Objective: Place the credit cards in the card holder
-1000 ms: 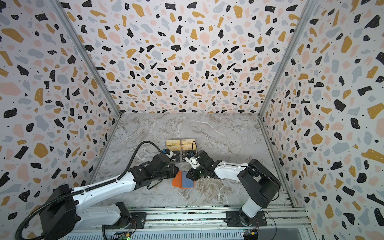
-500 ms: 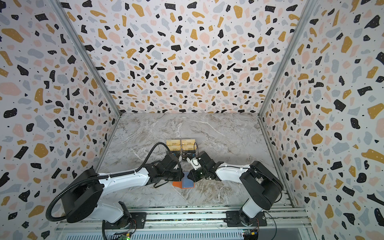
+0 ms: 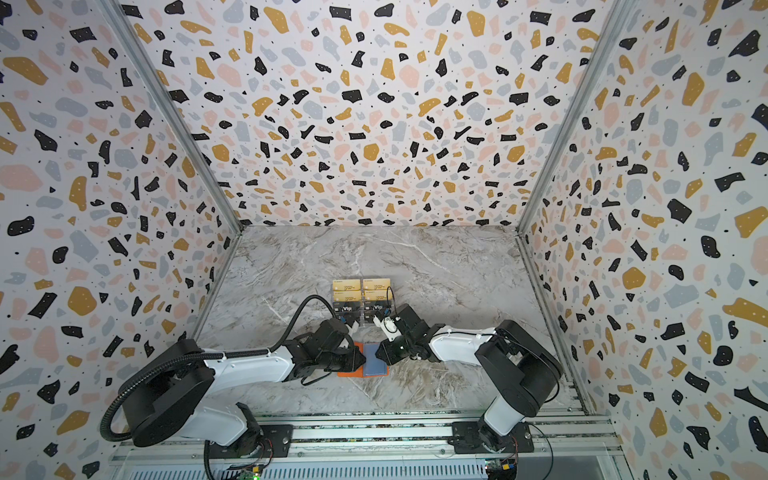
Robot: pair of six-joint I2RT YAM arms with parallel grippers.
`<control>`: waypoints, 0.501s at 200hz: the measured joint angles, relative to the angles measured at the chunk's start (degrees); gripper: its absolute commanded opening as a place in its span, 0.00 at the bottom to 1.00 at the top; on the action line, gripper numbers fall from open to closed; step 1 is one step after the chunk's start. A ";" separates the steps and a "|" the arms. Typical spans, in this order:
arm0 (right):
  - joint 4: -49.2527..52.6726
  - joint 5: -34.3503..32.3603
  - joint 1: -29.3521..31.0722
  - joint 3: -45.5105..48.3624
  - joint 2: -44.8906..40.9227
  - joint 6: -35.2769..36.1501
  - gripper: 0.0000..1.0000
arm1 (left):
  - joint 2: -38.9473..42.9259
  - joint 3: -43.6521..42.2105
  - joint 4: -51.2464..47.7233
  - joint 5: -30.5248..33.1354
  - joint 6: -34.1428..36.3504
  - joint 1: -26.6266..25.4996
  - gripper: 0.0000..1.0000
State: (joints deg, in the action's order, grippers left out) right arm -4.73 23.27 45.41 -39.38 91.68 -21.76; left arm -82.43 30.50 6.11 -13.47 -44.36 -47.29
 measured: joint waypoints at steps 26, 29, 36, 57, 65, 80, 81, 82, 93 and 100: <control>-0.48 -0.02 0.11 0.00 0.39 0.00 0.18 | 1.01 -0.59 2.08 -1.25 -0.26 0.39 0.23; -0.55 -0.02 0.11 0.00 0.42 0.00 0.18 | 1.14 -0.74 2.32 -1.36 -0.33 0.44 0.23; -0.68 -0.02 0.11 0.00 0.48 0.02 0.18 | 1.36 -1.09 3.02 -1.68 -0.46 0.61 0.24; -0.94 -0.07 0.15 0.00 0.57 0.00 0.18 | 1.97 -2.34 4.76 -2.67 -0.98 1.03 0.24; -0.96 -0.13 0.20 0.00 0.57 0.00 0.18 | 2.03 -2.75 5.57 -3.04 -1.29 1.14 0.24; -0.96 -0.22 0.24 0.00 0.57 0.00 0.18 | 1.95 -3.04 6.56 -3.76 -1.60 1.40 0.25; -0.96 -0.24 0.24 0.00 0.57 0.00 0.18 | 1.95 -3.06 6.67 -3.85 -1.64 1.44 0.25; -0.96 -0.24 0.24 0.00 0.57 0.00 0.18 | 1.95 -3.06 6.71 -3.91 -1.66 1.44 0.25; -0.96 -0.39 0.26 0.00 0.57 0.00 0.18 | 1.66 -3.06 7.69 -4.42 -1.84 1.57 0.25; -0.96 -0.44 0.26 0.00 0.57 0.00 0.18 | 1.40 -3.06 8.28 -4.70 -1.95 1.70 0.25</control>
State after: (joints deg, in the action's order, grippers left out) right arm -5.69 22.83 45.67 -39.38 92.25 -21.76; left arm -81.03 27.44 14.39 -18.17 -46.30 -45.58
